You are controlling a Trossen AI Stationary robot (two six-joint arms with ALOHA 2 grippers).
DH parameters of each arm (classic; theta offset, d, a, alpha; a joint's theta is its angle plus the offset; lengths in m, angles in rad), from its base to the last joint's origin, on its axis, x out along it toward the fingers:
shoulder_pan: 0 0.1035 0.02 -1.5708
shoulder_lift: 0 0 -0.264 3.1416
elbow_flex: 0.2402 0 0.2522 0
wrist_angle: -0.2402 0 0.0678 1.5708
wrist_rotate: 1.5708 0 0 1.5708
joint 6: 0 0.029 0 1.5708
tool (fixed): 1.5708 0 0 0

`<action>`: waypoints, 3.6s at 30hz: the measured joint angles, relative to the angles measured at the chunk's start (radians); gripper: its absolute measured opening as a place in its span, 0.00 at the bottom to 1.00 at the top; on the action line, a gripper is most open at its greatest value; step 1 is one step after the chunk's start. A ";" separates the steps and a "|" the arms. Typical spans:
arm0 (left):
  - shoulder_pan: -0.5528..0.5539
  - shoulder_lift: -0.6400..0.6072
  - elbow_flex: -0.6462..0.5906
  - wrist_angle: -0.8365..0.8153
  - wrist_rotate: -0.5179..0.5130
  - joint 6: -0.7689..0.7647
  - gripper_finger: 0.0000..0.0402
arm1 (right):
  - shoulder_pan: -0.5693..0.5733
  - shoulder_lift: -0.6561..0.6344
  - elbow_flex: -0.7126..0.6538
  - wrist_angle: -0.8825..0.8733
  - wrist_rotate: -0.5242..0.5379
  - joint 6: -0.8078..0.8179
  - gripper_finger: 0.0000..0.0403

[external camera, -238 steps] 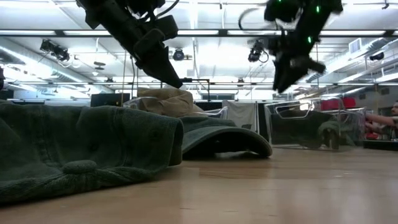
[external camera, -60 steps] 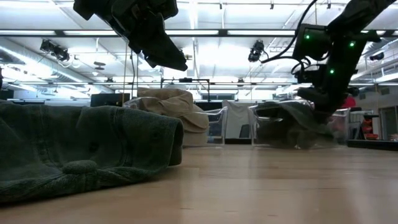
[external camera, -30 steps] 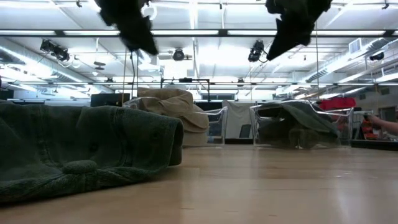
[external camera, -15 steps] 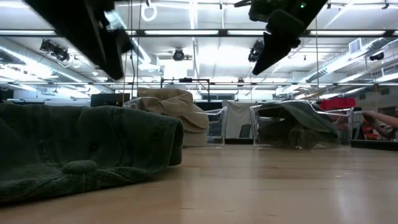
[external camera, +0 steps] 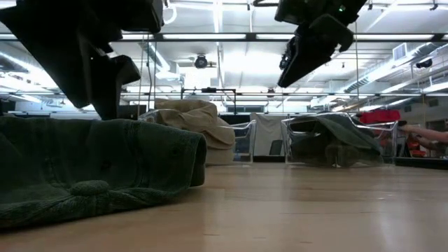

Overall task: Pick & Place hat
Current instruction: Put the black cap into the right transparent bin

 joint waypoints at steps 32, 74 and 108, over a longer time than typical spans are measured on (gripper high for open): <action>0.071 0.078 0.263 -0.199 -0.091 0.125 0.04 | 0.093 0.215 -0.001 0.518 -0.182 0.067 0.41; 0.083 0.076 0.150 0.007 -0.368 0.197 0.02 | 0.094 0.291 0.000 0.703 -0.332 -0.009 0.41; 0.116 0.076 0.194 -0.021 -0.407 0.325 0.02 | 0.079 0.295 -0.001 0.578 -0.178 0.024 0.41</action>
